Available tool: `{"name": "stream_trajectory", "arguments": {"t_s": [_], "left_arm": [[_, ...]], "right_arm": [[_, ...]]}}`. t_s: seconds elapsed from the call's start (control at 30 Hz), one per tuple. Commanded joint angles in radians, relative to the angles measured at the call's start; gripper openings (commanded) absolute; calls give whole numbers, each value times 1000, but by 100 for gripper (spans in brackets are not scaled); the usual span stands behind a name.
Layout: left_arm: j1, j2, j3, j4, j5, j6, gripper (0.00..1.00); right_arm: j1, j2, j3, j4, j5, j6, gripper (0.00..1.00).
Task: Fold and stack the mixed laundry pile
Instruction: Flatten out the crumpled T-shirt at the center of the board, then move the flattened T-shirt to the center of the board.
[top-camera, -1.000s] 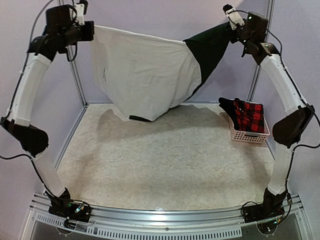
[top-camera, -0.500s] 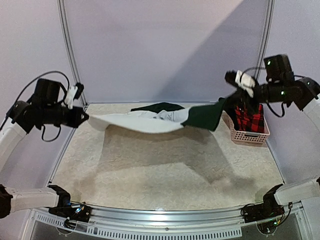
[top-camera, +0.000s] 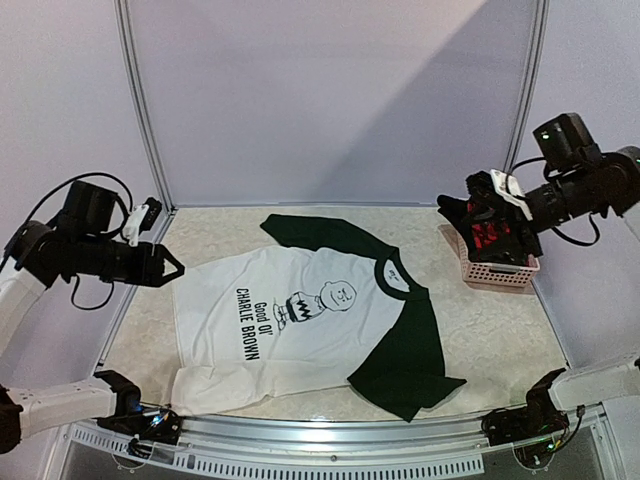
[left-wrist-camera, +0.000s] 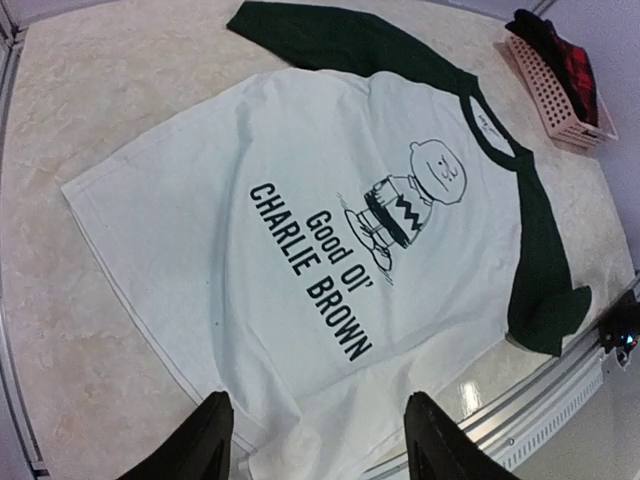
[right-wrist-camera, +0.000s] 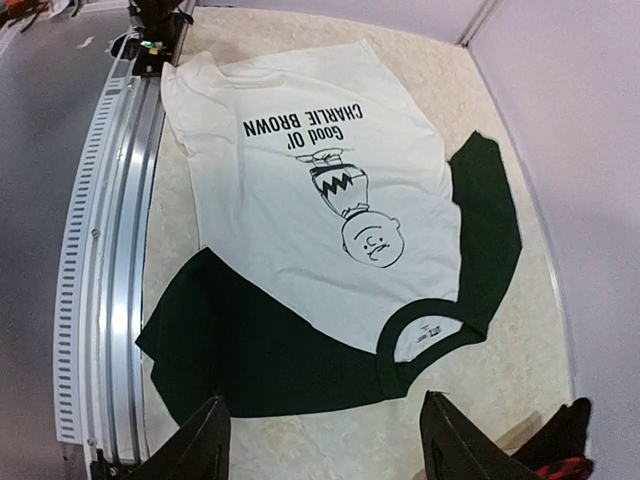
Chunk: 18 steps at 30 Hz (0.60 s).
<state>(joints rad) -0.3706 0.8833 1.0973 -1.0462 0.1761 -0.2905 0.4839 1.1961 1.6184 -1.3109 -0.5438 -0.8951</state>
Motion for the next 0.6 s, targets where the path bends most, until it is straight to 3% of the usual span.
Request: {"name": "stream_trajectory", "arguments": {"t_s": [0.0,0.13,0.33,0.57], "left_arm": [[20,188,38,125,-184,-21,61],[104,334,22,245,-347,-86,61],[165,474,-29,389,-295,-138,60],[179,620,-107,474,-246,-162,52]], "right_arm": [[-27,207,-8,176,12,118,62],[-51,476,70,360,153,317,57],[-53,800,170,483,363,378,50],[-52,1033,262,533,391,369,45]]}}
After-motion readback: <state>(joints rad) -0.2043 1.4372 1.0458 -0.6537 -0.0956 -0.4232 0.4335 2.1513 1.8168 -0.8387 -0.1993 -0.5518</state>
